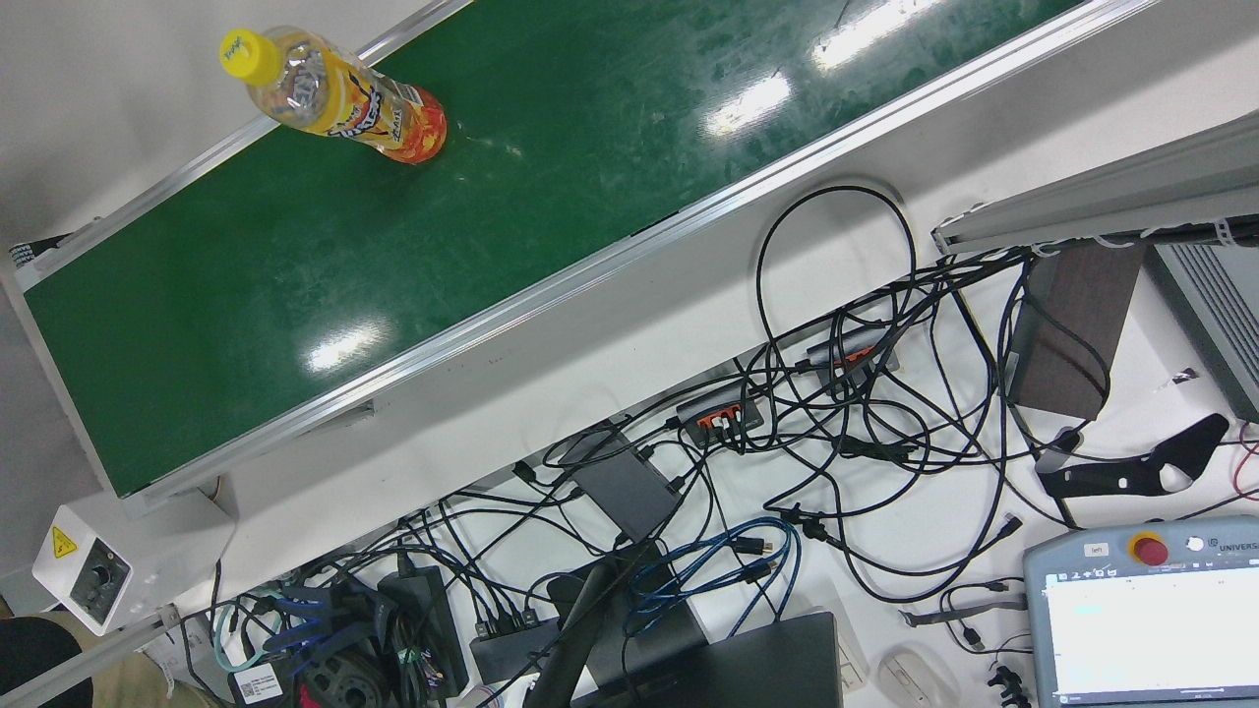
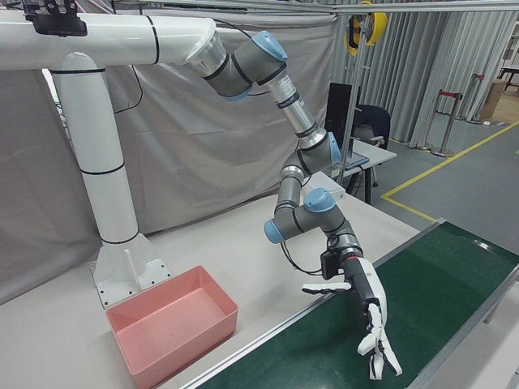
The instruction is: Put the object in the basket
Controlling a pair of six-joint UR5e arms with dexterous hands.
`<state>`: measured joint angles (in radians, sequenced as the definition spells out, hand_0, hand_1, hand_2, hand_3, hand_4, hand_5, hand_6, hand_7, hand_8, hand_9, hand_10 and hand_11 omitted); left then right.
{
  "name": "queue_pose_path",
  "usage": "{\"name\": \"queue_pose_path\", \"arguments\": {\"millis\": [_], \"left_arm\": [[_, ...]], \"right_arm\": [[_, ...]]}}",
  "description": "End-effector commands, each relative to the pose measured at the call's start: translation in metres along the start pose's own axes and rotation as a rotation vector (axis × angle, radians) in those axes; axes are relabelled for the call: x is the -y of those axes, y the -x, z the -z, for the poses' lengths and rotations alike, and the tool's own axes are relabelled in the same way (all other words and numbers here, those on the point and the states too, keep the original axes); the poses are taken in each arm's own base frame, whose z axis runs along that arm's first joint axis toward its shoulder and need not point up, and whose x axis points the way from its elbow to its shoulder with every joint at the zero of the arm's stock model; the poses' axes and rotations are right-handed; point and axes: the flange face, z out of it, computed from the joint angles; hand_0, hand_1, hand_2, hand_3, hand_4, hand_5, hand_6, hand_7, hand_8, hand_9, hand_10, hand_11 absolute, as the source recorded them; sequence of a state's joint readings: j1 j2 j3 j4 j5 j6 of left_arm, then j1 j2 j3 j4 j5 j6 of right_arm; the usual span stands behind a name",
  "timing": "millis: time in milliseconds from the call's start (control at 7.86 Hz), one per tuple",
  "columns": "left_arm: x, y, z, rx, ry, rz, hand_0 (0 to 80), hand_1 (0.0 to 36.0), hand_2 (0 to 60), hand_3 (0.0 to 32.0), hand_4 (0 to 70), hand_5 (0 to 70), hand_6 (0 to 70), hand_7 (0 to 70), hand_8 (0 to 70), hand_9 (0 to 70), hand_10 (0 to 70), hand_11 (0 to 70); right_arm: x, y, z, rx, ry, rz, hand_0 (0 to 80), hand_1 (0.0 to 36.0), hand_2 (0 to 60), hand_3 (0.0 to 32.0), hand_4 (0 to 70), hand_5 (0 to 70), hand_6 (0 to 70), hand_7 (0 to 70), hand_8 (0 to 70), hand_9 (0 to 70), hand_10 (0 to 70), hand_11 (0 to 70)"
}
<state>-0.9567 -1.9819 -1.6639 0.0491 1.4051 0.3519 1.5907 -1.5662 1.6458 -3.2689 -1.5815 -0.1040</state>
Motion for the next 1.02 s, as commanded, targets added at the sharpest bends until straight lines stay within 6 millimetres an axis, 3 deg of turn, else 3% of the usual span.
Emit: {"name": "queue_pose_path", "arguments": {"millis": [0, 891], "left_arm": [[-0.0001, -0.0004, 0.0, -0.001, 0.0, 0.005, 54.6, 15.4, 0.0, 3.8, 12.9, 26.0, 1.5, 1.3, 10.8, 11.3, 9.0, 14.8], [-0.0001, -0.0004, 0.0, -0.001, 0.0, 0.007, 54.1, 15.3, 0.0, 2.8, 13.0, 26.2, 1.7, 1.7, 10.8, 11.2, 8.8, 14.5]], "right_arm": [[-0.0001, 0.0, 0.0, 0.0, 0.0, -0.001, 0.0, 0.0, 0.0, 0.0, 0.0, 0.0, 0.0, 0.0, 0.0, 0.0, 0.0, 0.0], [-0.0001, 0.0, 0.0, 0.0, 0.0, 0.0, 0.0, 0.0, 0.0, 0.0, 0.0, 0.0, 0.0, 0.0, 0.0, 0.0, 0.0, 0.0]]}}
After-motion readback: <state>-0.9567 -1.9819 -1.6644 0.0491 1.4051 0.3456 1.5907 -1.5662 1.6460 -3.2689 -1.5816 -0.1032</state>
